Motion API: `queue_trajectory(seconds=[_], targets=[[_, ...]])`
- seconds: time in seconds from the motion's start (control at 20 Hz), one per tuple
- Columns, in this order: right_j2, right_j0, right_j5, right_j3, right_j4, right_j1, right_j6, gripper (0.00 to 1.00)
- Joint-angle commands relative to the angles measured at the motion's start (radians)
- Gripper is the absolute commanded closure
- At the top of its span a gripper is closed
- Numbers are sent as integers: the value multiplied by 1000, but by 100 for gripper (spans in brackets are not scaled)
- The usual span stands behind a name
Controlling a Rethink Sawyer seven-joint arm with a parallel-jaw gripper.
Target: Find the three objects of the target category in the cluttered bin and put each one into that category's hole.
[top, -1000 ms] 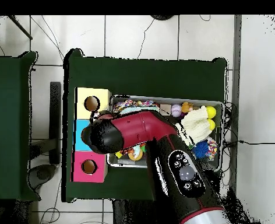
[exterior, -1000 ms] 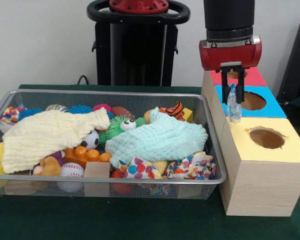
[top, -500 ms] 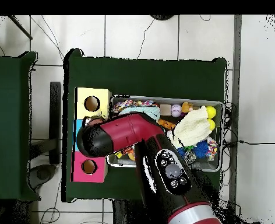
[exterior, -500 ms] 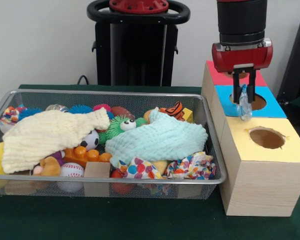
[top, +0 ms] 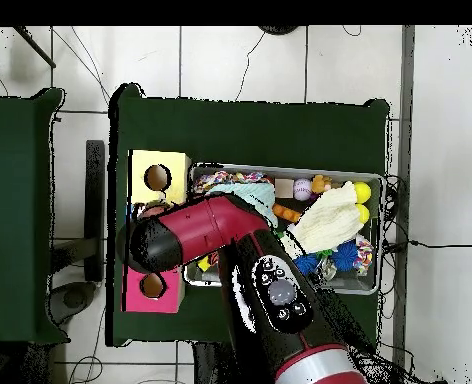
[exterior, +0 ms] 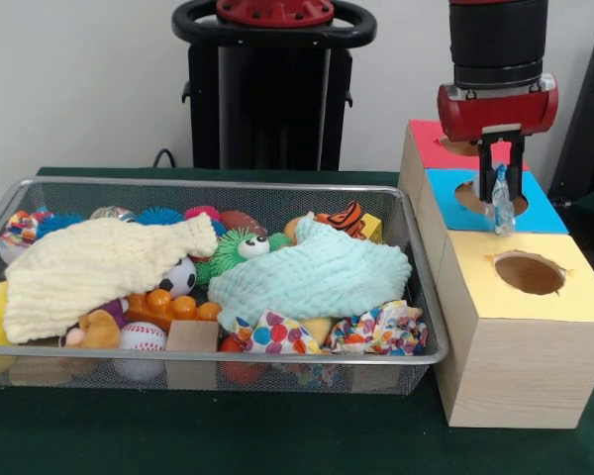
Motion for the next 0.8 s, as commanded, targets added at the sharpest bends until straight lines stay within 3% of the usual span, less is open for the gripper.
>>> queue_trajectory(seconds=[0.05,0.8], targets=[[6,5,76,54,-30,54,-53,100],[9,-7,138,62,-17,37,-80,100]])
